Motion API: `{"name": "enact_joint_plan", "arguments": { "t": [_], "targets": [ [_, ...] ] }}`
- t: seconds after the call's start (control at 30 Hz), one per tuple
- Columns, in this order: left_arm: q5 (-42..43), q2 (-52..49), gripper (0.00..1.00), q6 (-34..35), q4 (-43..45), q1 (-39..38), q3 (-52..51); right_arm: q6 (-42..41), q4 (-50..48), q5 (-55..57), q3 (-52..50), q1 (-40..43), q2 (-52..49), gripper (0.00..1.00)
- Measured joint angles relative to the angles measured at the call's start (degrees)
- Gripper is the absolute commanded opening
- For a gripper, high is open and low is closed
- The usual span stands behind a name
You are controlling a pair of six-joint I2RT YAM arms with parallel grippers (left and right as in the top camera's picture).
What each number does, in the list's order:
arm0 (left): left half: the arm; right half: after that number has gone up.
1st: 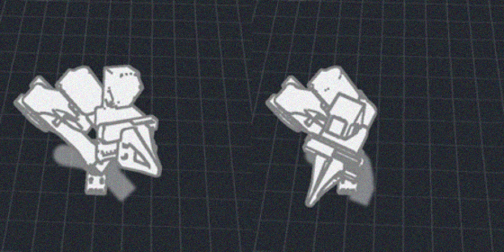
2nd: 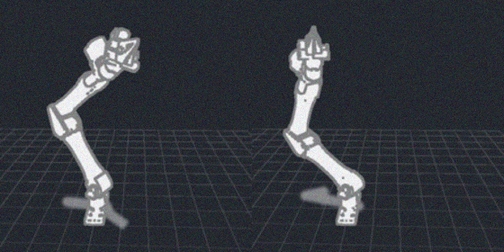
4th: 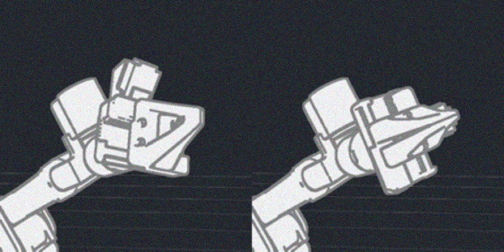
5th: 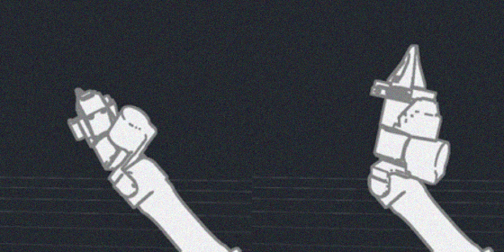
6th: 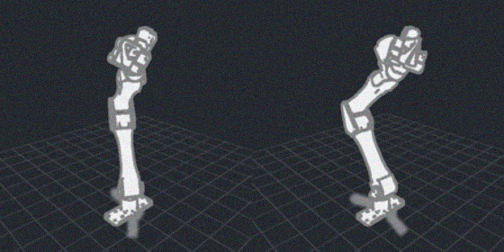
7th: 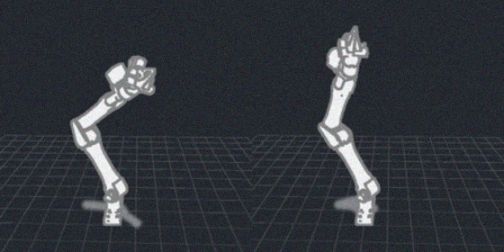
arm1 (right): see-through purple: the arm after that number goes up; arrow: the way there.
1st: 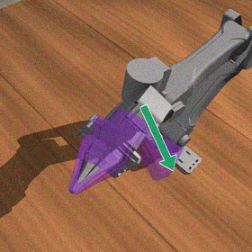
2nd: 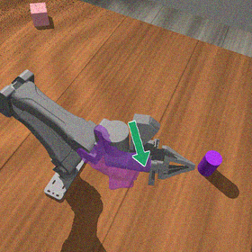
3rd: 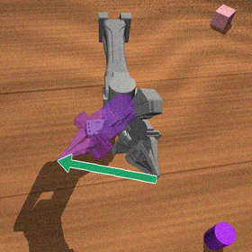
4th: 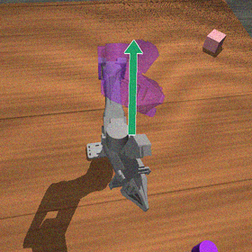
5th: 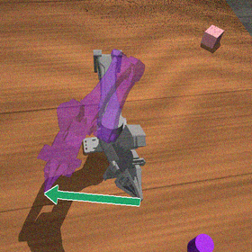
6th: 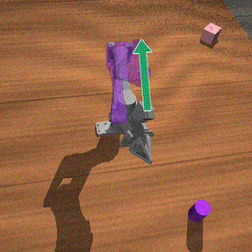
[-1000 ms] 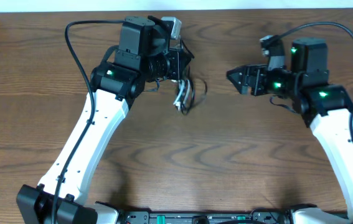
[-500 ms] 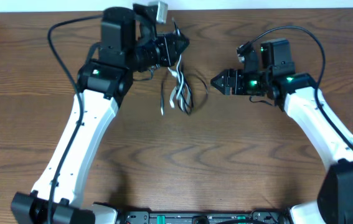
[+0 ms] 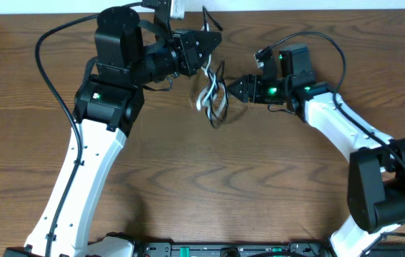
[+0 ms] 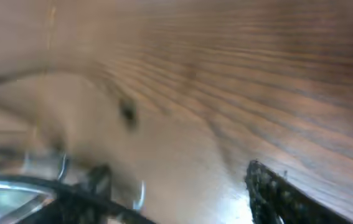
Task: Untangle cables
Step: 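Grasp the cable bundle with the left gripper and lift it up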
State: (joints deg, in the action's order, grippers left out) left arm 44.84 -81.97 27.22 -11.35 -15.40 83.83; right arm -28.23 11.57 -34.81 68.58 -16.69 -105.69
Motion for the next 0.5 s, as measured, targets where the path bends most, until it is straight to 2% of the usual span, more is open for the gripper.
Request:
{"name": "enact_joint_plan", "arguments": {
  "t": [0.23,0.37,0.5],
  "targets": [
    [0.3,0.1,0.07,0.0,1.8,2.6,0.0,-8.4,17.3,22.7,0.2,-0.1,-0.4,0.54],
    [0.3,0.7,0.08,0.0,1.7,6.8,0.0,-10.1,26.6,34.2,0.3,3.0,-0.4,0.41],
    [0.3,1.8,0.07,0.0,1.2,10.8,0.0,-10.1,30.9,38.9,0.3,7.5,-0.4,0.40]
  ]
}}
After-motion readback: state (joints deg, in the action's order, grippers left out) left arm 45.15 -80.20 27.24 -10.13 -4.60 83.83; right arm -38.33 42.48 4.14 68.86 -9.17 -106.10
